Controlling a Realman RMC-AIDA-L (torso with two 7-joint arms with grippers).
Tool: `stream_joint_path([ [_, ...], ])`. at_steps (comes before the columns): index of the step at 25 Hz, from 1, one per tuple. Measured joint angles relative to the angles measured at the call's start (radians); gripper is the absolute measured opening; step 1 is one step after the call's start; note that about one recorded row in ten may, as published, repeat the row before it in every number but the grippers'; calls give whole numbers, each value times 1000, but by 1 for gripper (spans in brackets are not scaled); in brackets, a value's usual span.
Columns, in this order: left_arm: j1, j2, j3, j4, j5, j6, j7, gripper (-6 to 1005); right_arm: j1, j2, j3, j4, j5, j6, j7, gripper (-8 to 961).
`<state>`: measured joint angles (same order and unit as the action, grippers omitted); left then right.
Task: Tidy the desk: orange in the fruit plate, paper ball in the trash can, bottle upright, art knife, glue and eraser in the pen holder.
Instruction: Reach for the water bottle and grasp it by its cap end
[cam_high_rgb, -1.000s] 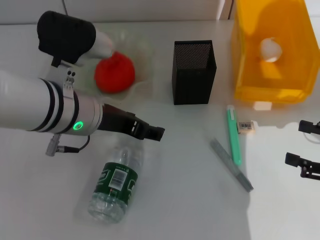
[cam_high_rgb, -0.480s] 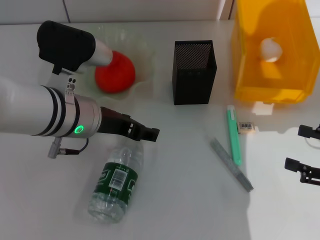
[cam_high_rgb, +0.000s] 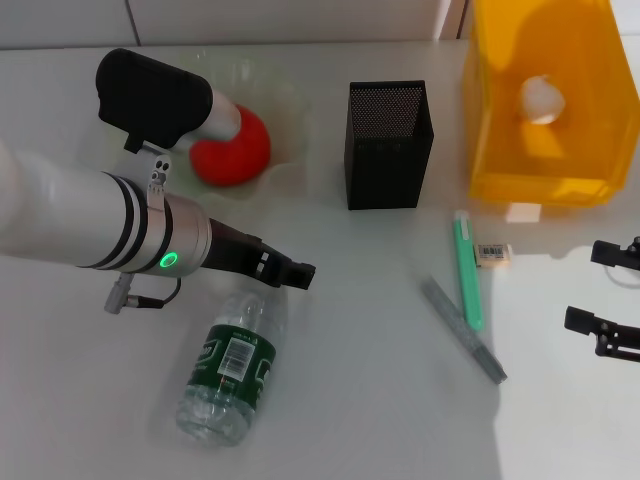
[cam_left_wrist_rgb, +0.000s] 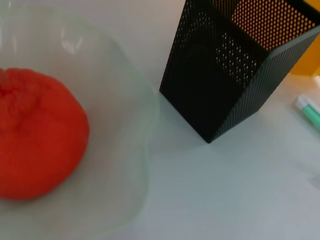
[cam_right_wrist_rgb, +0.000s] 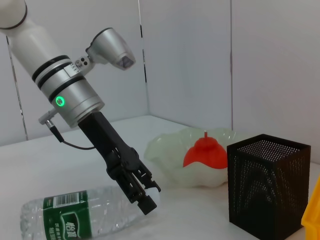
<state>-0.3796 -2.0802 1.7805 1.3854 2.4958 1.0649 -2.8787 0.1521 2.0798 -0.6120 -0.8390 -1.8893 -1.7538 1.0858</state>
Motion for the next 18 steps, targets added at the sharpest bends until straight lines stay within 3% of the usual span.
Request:
stream_joint_path([
  [6, -11, 0, 9, -23, 3, 1, -1, 816, -1, -1, 0, 0, -3, 2, 5, 838],
  [18, -15, 3, 22, 3, -1, 39, 3, 454, -2, -1, -3, 0, -4, -2, 18, 838],
])
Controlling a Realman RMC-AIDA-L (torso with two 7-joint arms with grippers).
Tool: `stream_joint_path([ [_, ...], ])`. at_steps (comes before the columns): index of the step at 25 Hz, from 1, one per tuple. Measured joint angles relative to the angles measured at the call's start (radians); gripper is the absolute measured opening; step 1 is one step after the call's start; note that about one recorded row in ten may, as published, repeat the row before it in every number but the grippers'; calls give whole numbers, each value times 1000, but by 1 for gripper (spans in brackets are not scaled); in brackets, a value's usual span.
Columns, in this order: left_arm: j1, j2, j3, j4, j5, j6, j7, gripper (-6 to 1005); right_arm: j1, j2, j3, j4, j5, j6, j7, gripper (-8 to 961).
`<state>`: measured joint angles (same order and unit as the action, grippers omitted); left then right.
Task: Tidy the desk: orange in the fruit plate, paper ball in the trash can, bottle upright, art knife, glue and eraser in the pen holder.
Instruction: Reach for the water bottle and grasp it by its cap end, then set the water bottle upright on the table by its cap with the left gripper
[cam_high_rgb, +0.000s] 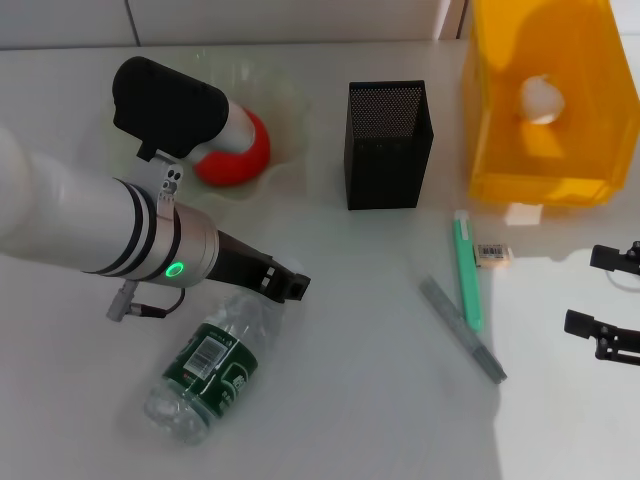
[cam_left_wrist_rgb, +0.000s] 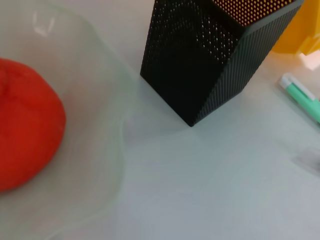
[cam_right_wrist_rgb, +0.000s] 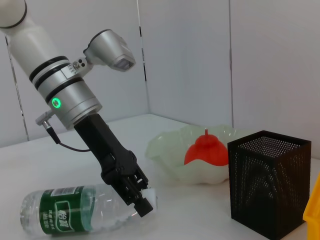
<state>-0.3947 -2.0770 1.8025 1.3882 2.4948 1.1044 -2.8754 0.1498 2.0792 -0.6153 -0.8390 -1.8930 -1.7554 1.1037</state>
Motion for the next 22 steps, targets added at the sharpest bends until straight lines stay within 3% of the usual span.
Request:
stream_joint_path([
  [6, 7, 4, 8, 69, 5, 51, 19, 452, 2, -1, 3, -5, 1, -5, 9, 837],
  [9, 82, 6, -24, 250, 5, 118, 97, 451, 2, -1, 3, -7, 2, -6, 16, 837],
  [11, 82, 6, -24, 250, 5, 118, 97, 450, 2, -1, 3, -10, 1, -7, 17, 837],
  [13, 165, 6, -87, 382, -25, 162, 173, 449, 2, -1, 3, -13, 1, -7, 17, 837],
  [16, 243, 6, -181, 461, -83, 206, 239, 448, 1, -2, 3, -16, 1, -8, 17, 837],
  [22, 327, 8, -281, 510, -185, 229, 319, 446, 3, -3, 3, -26, 0, -8, 18, 837],
])
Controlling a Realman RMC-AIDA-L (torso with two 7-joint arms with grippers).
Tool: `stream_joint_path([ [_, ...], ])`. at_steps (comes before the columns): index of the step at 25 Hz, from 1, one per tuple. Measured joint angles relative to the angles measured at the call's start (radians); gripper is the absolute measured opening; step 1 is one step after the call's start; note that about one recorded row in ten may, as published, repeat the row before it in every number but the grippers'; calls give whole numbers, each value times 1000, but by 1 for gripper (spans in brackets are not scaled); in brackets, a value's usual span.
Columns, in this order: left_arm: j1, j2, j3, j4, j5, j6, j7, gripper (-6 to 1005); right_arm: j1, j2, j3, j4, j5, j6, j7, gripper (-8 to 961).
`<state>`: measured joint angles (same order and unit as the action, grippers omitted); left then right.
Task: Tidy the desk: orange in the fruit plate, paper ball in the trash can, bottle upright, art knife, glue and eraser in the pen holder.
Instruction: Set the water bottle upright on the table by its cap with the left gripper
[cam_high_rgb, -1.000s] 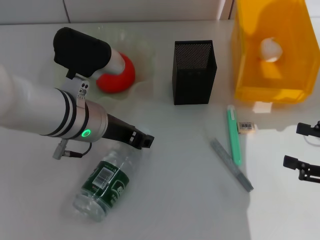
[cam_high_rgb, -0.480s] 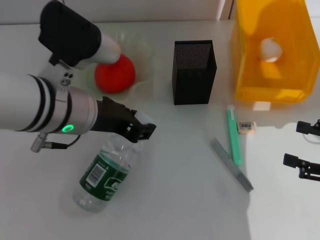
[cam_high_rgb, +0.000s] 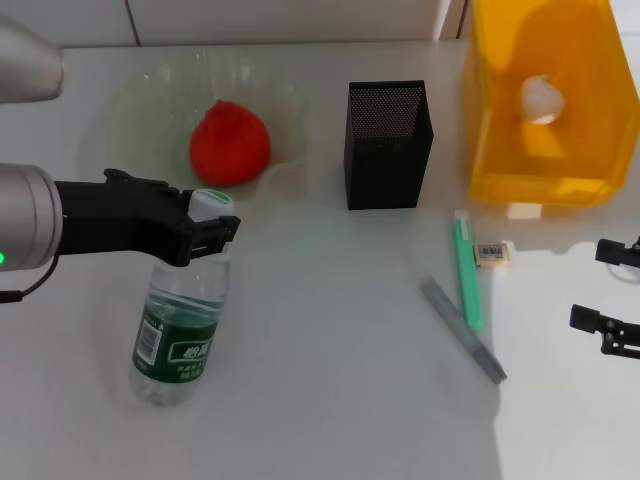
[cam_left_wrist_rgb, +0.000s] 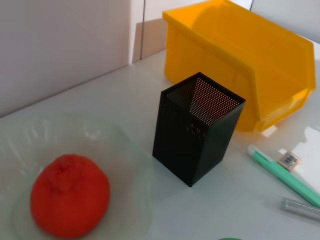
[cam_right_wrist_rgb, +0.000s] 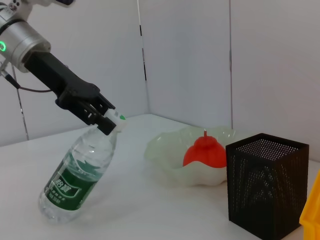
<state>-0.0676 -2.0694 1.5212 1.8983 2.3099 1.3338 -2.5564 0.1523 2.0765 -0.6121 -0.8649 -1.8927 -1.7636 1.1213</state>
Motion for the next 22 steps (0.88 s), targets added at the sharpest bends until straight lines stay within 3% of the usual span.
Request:
stream_joint_path([
  [8, 20, 0, -49, 17, -18, 16, 41, 443, 7, -2, 0, -3, 0, 0, 0, 837],
  [22, 0, -1, -109, 13, -87, 0, 106, 444, 23, -4, 0, -5, 0, 10, 14, 836],
])
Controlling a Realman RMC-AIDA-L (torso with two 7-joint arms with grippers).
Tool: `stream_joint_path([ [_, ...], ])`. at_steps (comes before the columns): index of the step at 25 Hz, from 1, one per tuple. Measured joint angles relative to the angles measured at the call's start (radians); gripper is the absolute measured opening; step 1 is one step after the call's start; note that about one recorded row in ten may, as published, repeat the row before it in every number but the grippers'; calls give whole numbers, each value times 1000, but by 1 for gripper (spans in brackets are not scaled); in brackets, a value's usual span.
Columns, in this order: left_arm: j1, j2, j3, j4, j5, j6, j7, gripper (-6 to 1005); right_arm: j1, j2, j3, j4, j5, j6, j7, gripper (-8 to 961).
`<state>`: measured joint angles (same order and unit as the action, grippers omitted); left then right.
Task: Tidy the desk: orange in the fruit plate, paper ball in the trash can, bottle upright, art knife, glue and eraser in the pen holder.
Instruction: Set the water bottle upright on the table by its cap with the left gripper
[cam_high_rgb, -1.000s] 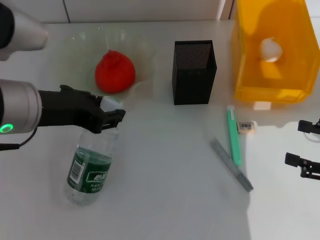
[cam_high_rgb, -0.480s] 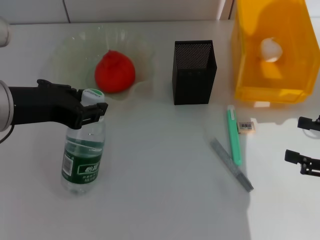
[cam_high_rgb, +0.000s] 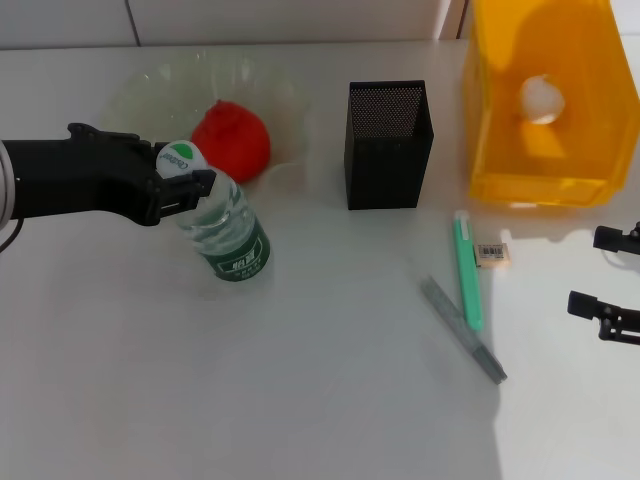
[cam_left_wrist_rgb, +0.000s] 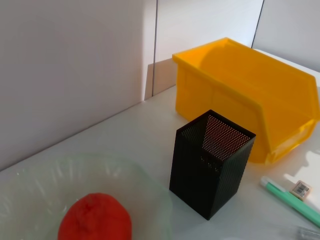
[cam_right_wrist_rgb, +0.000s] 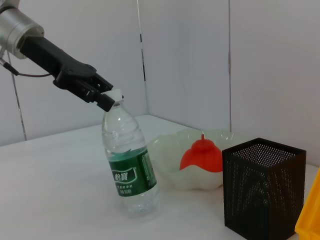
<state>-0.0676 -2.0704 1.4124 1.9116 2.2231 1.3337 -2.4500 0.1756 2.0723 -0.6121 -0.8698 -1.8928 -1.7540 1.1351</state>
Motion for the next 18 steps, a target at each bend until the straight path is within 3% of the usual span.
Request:
stream_joint_path([
  [18, -3, 1, -21, -6, 13, -7, 0, 443, 4, -5, 0, -7, 0, 1, 1, 836],
])
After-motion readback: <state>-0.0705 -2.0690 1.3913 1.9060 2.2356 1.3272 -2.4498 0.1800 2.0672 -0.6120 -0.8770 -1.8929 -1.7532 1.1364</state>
